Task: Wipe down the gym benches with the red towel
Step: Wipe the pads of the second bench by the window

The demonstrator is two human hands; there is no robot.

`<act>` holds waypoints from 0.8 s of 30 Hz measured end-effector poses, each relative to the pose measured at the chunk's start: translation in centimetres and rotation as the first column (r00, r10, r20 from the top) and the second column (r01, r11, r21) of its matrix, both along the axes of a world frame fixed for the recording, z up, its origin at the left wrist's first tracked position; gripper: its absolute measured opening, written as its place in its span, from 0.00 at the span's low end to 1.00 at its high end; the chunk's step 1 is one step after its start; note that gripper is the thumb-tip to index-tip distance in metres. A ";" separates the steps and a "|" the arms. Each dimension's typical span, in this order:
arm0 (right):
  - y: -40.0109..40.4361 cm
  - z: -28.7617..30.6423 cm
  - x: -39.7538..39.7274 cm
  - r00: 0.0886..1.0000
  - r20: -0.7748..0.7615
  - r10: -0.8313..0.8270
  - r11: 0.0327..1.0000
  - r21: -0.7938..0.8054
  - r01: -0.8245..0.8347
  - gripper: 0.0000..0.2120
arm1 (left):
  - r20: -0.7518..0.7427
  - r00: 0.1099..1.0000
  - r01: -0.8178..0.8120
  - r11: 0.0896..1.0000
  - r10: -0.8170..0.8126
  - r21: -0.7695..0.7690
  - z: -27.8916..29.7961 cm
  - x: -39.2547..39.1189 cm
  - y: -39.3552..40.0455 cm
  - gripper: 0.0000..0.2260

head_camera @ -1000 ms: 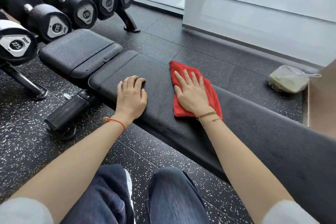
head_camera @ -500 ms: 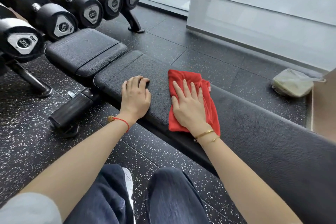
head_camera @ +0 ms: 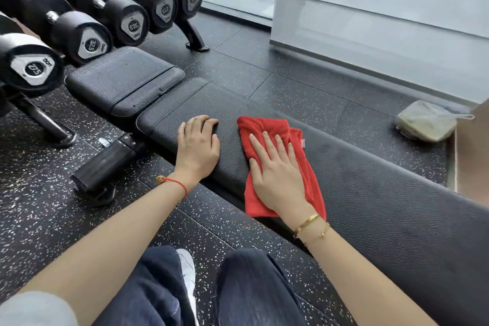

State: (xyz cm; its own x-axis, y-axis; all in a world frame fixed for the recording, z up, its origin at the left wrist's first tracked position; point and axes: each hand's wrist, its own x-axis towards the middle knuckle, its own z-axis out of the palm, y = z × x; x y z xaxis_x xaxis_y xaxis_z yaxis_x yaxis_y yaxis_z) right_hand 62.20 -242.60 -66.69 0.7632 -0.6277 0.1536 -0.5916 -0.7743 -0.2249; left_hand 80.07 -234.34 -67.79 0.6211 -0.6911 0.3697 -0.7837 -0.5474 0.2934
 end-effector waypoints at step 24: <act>-6.6 1.5 4.8 0.996 -0.076 -0.052 0.998 0.040 0.056 0.26 | 0.005 1.000 -0.022 0.999 0.022 0.028 0.0 -0.1 -0.2 0.21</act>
State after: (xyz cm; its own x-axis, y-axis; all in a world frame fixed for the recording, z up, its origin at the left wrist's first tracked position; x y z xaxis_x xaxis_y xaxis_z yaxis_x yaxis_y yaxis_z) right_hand 66.96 -249.20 -65.23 0.7363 -0.6730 0.0695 -0.6487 -0.7314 -0.2104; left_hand 79.94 -234.52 -67.84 0.6347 -0.6875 0.3528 -0.7726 -0.5726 0.2742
